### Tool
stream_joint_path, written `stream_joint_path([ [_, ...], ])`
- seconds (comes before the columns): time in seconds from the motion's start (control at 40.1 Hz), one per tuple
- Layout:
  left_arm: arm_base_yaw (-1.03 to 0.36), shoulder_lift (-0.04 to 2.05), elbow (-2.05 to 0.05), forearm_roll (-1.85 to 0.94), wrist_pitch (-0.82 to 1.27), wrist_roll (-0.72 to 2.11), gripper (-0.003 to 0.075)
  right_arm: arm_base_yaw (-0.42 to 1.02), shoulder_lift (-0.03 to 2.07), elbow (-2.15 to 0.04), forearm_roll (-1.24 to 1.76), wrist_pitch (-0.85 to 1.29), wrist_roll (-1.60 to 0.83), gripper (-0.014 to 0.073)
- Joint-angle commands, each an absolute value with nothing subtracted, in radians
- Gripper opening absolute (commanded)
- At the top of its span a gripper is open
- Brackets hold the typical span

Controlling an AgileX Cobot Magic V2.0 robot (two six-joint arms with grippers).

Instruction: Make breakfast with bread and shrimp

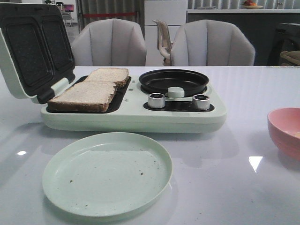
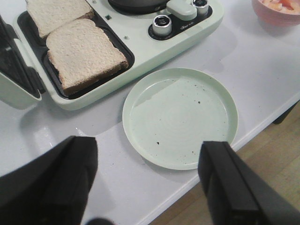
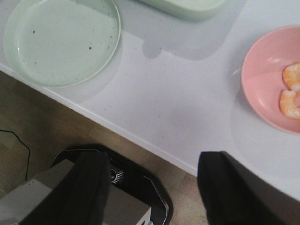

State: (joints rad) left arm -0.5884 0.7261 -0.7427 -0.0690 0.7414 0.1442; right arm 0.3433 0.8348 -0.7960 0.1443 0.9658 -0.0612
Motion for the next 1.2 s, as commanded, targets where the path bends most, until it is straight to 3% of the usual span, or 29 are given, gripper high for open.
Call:
stream_joint_path([
  [0.0, -0.592, 0.724, -0.770, -0.079, 0.666, 0.141, 0.0508, 0.340, 0.799, -0.782, 0.145, 0.891, -0.059, 0.0516],
  [0.599, -0.592, 0.735, -0.771, -0.103, 0.552, 0.141, 0.0501, 0.340, 0.783, -0.765, 0.150, 0.898, -0.059, 0.0516],
  [0.924, -0.589, 0.989, -0.958, -0.086, 0.878, 0.141, 0.0233, 0.340, 0.783, -0.765, 0.150, 0.898, -0.059, 0.0516],
  [1.124, -0.566, 1.150, -1.026, -0.013, 0.905, 0.137, 0.0099, 0.340, 0.783, -0.765, 0.150, 0.898, -0.059, 0.0516],
  [1.173, -0.531, 1.179, -1.043, -0.009, 0.914, 0.137, 0.0102, 0.340, 0.783, -0.765, 0.150, 0.898, -0.059, 0.0516],
])
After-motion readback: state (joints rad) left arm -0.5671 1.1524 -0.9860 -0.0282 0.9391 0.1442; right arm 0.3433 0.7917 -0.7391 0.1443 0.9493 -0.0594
